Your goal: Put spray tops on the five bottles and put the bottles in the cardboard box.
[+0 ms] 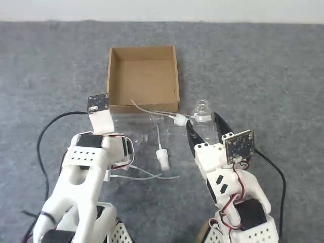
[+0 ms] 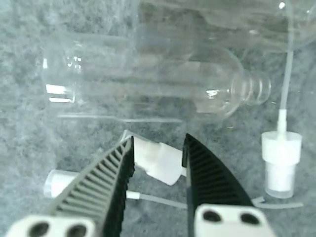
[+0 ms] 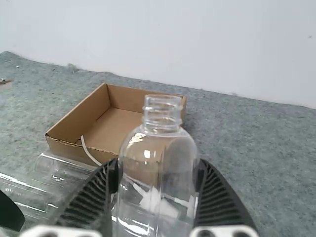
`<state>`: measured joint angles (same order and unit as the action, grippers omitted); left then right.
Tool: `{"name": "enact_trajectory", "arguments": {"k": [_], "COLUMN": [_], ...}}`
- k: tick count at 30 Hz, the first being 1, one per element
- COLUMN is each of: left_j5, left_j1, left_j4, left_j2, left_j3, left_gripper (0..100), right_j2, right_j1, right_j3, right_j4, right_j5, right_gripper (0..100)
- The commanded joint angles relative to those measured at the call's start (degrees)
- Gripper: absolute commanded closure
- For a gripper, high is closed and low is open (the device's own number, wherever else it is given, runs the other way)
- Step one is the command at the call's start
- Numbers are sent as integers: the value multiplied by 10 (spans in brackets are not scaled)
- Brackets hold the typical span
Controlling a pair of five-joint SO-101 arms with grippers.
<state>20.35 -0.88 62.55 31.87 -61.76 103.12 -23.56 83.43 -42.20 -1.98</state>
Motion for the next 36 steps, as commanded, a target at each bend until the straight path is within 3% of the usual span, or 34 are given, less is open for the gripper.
{"name": "enact_trajectory", "arguments": {"k": [1, 8, 13, 25, 31, 36], "left_j5": [3, -31, -32, 14, 13, 11], "left_j1": [-2, -2, -2, 4, 4, 10], "left_j4": [17, 95, 105, 18, 13, 12], "left_j2": [-2, -69, -156, -288, -309, -309], "left_j3": [48, 116, 145, 141, 147, 157], "left_gripper": [845, 845, 845, 845, 847, 938], "right_j2": [8, 8, 8, 8, 8, 8], "right_j1": [3, 3, 3, 3, 3, 3], "right_j3": [-8, -8, -8, -8, -8, -8], "right_j4": [14, 14, 14, 13, 13, 13], "right_j5": [-5, -4, -4, -4, -4, -4], "right_gripper": [954, 954, 954, 954, 954, 954]}}
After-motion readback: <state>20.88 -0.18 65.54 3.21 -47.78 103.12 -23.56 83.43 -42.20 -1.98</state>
